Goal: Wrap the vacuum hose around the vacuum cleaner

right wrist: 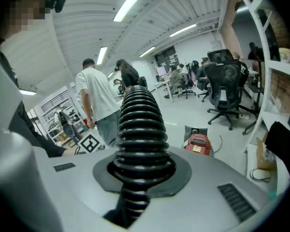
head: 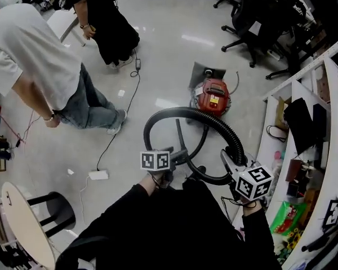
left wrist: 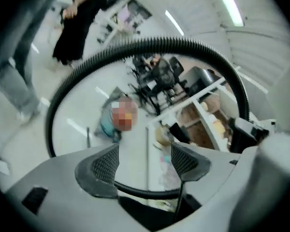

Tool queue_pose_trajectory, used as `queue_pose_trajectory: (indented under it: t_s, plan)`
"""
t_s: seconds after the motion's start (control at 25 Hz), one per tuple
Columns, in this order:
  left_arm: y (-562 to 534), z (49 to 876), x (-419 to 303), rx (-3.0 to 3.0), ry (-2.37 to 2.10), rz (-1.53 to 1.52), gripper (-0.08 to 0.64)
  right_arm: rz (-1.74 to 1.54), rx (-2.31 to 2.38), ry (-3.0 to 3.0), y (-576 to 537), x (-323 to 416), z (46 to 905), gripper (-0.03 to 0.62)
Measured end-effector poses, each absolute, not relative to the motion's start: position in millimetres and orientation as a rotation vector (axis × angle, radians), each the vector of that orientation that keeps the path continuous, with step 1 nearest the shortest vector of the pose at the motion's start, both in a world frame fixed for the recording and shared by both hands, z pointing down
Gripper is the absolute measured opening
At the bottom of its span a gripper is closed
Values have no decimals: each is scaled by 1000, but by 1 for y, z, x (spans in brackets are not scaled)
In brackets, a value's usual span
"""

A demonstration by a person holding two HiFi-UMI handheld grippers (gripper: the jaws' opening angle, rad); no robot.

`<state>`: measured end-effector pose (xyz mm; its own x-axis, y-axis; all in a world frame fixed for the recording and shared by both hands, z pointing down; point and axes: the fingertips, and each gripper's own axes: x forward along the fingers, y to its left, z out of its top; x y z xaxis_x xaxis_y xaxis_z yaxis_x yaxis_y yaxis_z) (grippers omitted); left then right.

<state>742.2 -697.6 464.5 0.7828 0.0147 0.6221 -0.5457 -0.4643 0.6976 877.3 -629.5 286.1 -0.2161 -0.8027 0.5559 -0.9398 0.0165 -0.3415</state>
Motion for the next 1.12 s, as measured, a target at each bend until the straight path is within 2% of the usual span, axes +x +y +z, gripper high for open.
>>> queue_pose_trajectory:
  t_s: [0.04, 0.12, 0.2, 0.28, 0.36, 0.4, 0.44, 0.48, 0.76, 0.92, 1.04, 1.08, 1.12]
  plan:
    - [-732, 449, 738, 2079, -567, 719, 348, 962, 1781, -2115, -631, 884, 285, 77]
    - [-785, 429, 724, 2429, -862, 973, 350, 932, 1698, -2176, -631, 892, 282, 77]
    - [-816, 434, 718, 2696, -999, 1345, 350, 891, 1612, -2242, -632, 894, 276, 77]
    - [-841, 456, 718, 2701, -1048, 1554, 350, 849, 1540, -2304, -632, 898, 269, 77]
    - [-858, 474, 722, 2599, -1053, 1565, 348, 831, 1493, -2345, -625, 907, 268, 77]
    - [-862, 477, 728, 2586, -1040, 1549, 324, 833, 1479, -2353, -620, 913, 271, 77]
    - [-865, 473, 737, 2614, -1036, 1539, 176, 839, 1474, -2355, -616, 921, 277, 77]
    - [-870, 465, 746, 2668, -1048, 1535, 160, 845, 1479, -2355, -612, 931, 284, 77]
    - [-894, 346, 825, 3028, -1196, 1564, 156, 906, 1546, -2349, -572, 998, 384, 89]
    - [-873, 300, 887, 3273, -1097, 1580, 146, 1042, 1625, -2315, -552, 1006, 451, 162]
    - [-841, 284, 935, 3495, -921, 1529, 118, 1241, 1675, -2149, -532, 1016, 506, 245]
    - [-833, 282, 948, 3561, -862, 1505, 109, 1307, 1666, -2076, -523, 1018, 525, 291]
    - [-826, 282, 960, 3622, -809, 1489, 103, 1366, 1648, -2001, -513, 1020, 542, 299]
